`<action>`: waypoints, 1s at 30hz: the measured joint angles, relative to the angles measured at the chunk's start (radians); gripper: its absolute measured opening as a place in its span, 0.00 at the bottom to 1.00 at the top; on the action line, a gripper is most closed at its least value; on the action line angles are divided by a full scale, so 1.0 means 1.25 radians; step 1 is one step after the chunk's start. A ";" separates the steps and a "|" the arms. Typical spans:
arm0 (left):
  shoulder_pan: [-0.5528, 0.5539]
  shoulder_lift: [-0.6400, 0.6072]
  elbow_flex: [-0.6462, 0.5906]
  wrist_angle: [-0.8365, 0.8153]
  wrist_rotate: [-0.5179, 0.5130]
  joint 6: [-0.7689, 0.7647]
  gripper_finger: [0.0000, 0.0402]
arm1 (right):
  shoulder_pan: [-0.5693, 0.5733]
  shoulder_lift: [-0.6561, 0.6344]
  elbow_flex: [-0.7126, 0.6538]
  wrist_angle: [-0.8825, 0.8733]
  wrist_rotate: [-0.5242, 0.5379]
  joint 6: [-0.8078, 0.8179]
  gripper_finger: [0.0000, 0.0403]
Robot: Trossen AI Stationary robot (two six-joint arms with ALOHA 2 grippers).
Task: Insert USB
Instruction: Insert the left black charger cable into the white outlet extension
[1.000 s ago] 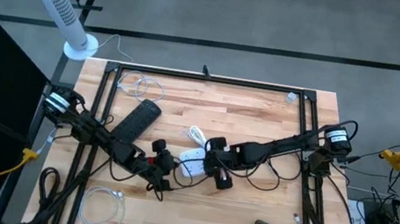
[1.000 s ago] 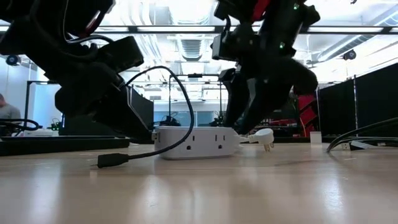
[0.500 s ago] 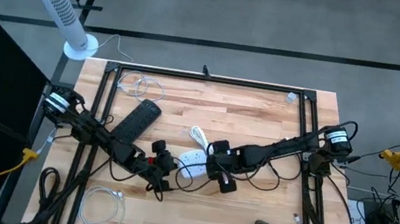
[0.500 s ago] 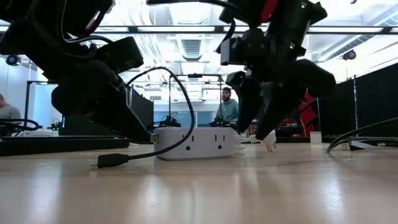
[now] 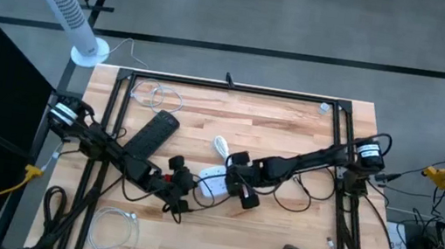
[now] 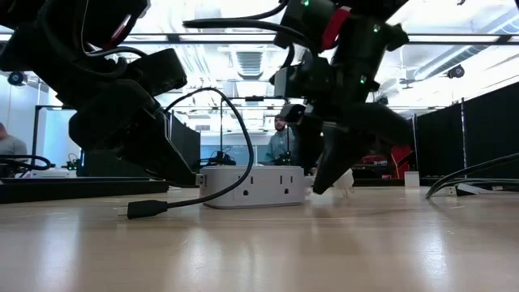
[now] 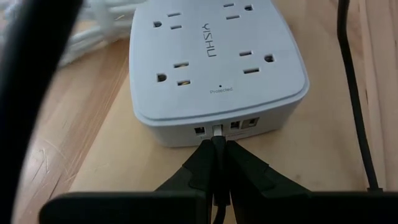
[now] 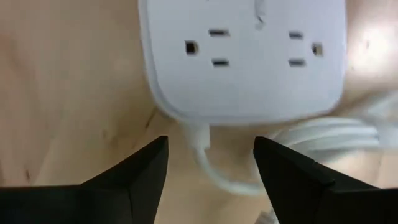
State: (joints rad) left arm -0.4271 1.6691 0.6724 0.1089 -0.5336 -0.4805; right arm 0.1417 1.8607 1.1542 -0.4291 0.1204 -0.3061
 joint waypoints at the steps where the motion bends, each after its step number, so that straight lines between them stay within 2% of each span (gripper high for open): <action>1: 0.000 0.000 0.000 0.000 -0.003 0.000 0.05 | 0.000 0.004 0.000 0.009 -0.002 -0.003 0.55; 7: 0.000 0.017 -0.001 0.014 -0.060 -0.021 0.05 | 0.001 0.019 0.000 0.033 -0.016 0.020 0.56; 14: -0.001 0.043 -0.002 0.063 -0.067 0.017 0.05 | 0.004 0.019 -0.001 0.035 -0.013 0.016 0.58; 18: -0.002 0.043 -0.003 0.085 -0.041 0.063 0.05 | 0.009 0.019 -0.002 0.037 -0.013 -0.008 0.58; 26: -0.003 0.043 -0.003 0.094 -0.029 0.070 0.05 | 0.020 0.019 -0.002 0.038 -0.020 -0.024 0.56; 30: -0.002 0.043 -0.003 0.122 0.029 0.106 0.05 | 0.022 0.019 -0.002 0.036 -0.032 -0.034 0.57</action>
State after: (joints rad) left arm -0.4301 1.7228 0.6689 0.2610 -0.4973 -0.3477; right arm 0.1687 1.8839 1.1515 -0.3836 0.0802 -0.3485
